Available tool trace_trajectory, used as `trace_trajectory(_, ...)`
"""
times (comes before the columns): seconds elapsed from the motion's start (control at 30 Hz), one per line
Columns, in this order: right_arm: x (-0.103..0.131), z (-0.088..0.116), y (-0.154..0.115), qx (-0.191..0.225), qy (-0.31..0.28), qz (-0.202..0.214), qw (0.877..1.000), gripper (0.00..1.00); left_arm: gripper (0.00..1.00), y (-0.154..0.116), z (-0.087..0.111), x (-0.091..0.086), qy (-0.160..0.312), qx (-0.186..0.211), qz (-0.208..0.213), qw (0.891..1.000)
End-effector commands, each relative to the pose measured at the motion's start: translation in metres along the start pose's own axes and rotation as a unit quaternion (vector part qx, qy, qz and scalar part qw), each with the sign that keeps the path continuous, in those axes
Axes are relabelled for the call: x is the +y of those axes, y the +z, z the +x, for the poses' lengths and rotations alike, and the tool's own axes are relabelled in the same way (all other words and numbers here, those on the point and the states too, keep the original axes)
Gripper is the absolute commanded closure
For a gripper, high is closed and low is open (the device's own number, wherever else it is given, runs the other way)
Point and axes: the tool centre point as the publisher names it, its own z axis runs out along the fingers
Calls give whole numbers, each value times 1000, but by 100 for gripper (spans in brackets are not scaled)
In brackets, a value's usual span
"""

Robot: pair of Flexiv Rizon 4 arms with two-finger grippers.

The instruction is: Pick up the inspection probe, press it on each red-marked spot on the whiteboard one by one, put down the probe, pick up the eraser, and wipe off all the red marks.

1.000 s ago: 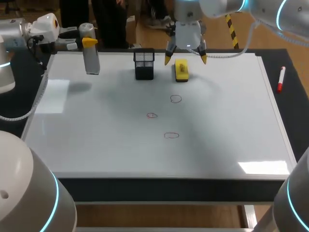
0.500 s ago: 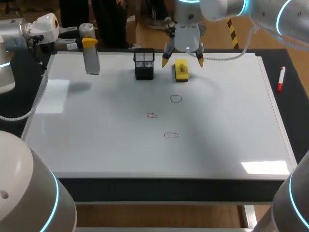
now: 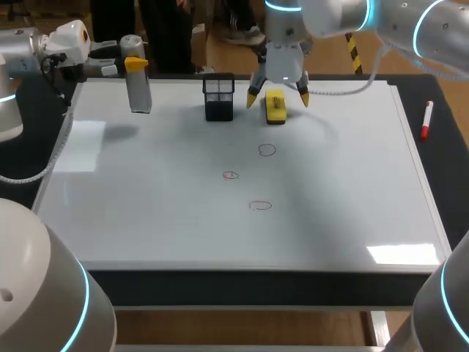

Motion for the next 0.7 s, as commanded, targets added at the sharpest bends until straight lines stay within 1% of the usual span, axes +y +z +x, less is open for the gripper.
trace_trajectory(0.03, -8, -1, 0, 2, 0, -7, 1000, 7, 100, 0, 0, -1, 0, 0, 0, 1000)
trace_trajectory(0.07, -8, -1, 0, 2, 0, -7, 1000, 39, 100, 0, 0, -1, 0, 0, 0, 1000)
trace_trajectory(0.1, -8, -1, 0, 0, -1, -8, 1000, 58, 100, 0, 0, -1, 0, 0, 0, 1000)
trace_trajectory(0.13, -8, -1, 0, -3, -2, -7, 1000, 69, 100, 0, 0, -1, 0, 0, 0, 1000)
trace_trajectory(0.17, -9, -1, 0, -8, -3, -5, 1000, 94, 100, 0, 0, -1, 0, 0, 0, 1000)
trace_trajectory(0.2, -9, -1, 0, -12, -6, -1, 1000, 100, 100, 0, 0, -1, 0, 0, 0, 1000)
trace_trajectory(0.3, -7, 1, 0, -13, -3, -1, 1000, 100, 100, 0, 0, -1, 0, 0, 0, 1000)
trace_trajectory(0.47, -3, 2, -10, -15, 5, 4, 1000, 100, 100, 0, 0, -1, 0, 0, 0, 1000)
trace_trajectory(0.6, 0, 8, -16, -13, 21, 4, 1000, 100, 100, 0, 0, -1, 0, 0, 0, 1000)
trace_trajectory(0.7, 6, 14, -23, -10, 34, 12, 999, 100, 100, 0, 0, -1, 0, 0, 0, 1000)
